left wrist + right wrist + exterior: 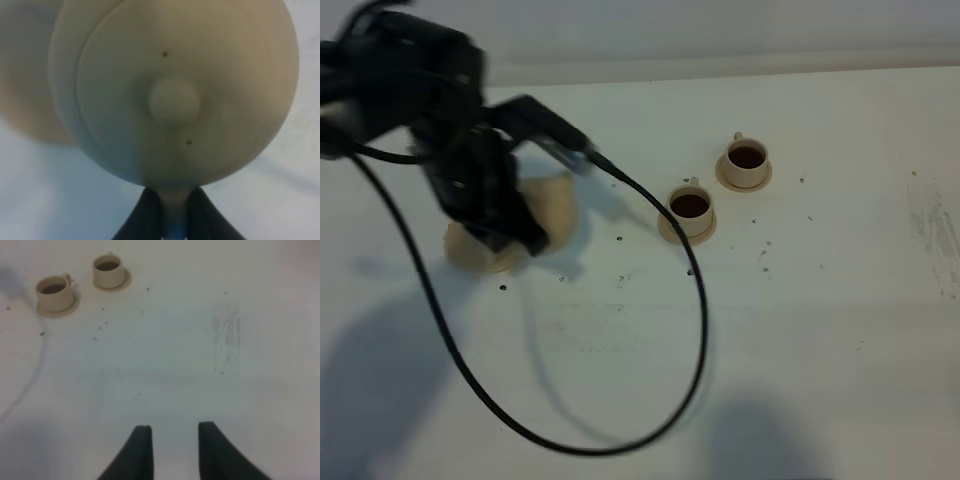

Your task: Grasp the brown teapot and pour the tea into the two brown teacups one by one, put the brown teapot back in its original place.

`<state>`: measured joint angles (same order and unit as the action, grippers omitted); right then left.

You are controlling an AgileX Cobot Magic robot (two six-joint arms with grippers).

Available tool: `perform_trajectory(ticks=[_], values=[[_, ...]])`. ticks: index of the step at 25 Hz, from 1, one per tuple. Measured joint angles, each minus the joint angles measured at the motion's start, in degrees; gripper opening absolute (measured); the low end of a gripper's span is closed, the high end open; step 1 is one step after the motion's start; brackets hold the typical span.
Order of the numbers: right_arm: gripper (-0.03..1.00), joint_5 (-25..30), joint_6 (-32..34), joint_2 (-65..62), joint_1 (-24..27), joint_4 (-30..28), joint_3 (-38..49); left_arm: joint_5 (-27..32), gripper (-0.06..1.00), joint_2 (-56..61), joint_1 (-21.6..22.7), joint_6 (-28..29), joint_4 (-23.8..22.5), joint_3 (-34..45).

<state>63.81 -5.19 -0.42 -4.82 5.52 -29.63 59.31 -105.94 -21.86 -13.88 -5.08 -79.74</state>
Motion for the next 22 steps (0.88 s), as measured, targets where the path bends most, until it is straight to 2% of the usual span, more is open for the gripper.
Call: perform_trajectory(ticks=[6, 10, 17, 22], values=[[0.22, 0.0, 0.0, 0.0, 0.0, 0.0, 0.0, -2.45, 0.09, 0.86, 7.62, 8.06, 1.03, 3.87], [0.22, 0.0, 0.0, 0.0, 0.0, 0.0, 0.0, -5.51, 0.09, 0.86, 10.87, 10.17, 0.91, 5.36], [0.22, 0.0, 0.0, 0.0, 0.0, 0.0, 0.0, -12.14, 0.09, -0.25, 12.33, 10.7, 1.1, 5.83], [0.22, 0.0, 0.0, 0.0, 0.0, 0.0, 0.0, -13.85, 0.09, -4.16, 12.33, 9.13, 5.08, 5.87]])
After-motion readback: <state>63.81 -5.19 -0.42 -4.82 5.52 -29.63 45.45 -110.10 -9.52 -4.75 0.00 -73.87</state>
